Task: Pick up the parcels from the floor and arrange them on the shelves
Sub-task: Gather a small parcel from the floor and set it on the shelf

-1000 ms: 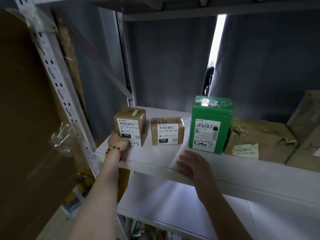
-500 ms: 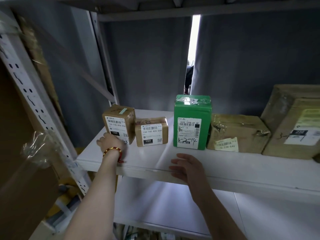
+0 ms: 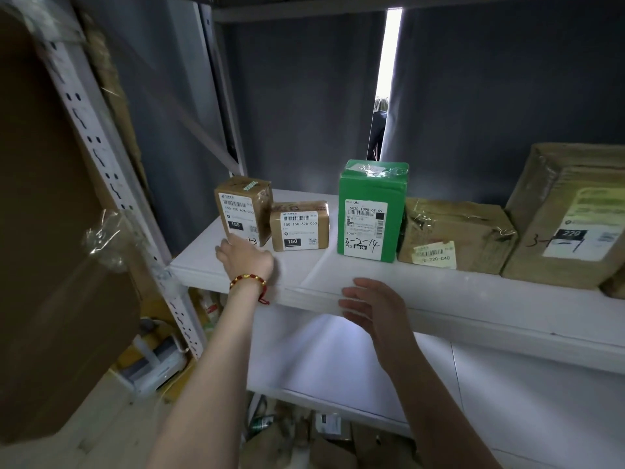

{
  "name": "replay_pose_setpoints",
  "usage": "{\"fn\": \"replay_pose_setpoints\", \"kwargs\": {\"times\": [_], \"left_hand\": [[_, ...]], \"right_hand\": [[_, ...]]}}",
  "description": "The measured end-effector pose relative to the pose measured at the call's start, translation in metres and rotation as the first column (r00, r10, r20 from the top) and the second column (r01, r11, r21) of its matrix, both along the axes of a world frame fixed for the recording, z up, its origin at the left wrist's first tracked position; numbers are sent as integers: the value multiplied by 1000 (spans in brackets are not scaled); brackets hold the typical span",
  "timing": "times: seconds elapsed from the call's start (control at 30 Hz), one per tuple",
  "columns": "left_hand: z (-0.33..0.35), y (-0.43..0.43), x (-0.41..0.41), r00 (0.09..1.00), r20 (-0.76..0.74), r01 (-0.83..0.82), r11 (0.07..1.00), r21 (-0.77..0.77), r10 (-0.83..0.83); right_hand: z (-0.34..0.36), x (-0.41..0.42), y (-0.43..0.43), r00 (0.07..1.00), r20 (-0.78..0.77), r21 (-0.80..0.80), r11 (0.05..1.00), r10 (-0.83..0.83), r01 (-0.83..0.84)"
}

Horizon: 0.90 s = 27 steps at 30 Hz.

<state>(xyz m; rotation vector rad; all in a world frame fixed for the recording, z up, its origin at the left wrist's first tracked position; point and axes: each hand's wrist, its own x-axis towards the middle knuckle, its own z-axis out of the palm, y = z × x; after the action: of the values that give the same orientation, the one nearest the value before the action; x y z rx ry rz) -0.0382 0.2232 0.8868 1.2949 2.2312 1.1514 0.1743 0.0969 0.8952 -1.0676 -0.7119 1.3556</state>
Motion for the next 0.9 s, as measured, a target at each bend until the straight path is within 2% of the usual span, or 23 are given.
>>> {"fn": "replay_pose_setpoints", "kwargs": {"times": [0.27,0.4,0.53,0.67,0.8,0.9], "left_hand": [[-6,-84,60,993,-100,65,997,37,-61],[-14,-136,113,985,-137,111,991,69,-101],[-28,-180,172,966,-196,180,982,53,-166],[-55,-219,226,937,-229,265,964,-20,-262],[-85,-257,257,939,-153,288,947,-141,-308],[-108,-278,266,938,-149,275,934,-230,-313]], "right_hand": [[-6,32,-47,995,15,54,993,103,-104],[-12,60,-76,988,23,15,988,153,-153],[-23,104,-102,991,27,-12,992,128,-127],[-42,147,-129,996,31,-90,992,88,-85],[-69,173,-156,996,43,-187,980,74,-65],[-91,182,-173,995,63,-258,965,75,-56]]}}
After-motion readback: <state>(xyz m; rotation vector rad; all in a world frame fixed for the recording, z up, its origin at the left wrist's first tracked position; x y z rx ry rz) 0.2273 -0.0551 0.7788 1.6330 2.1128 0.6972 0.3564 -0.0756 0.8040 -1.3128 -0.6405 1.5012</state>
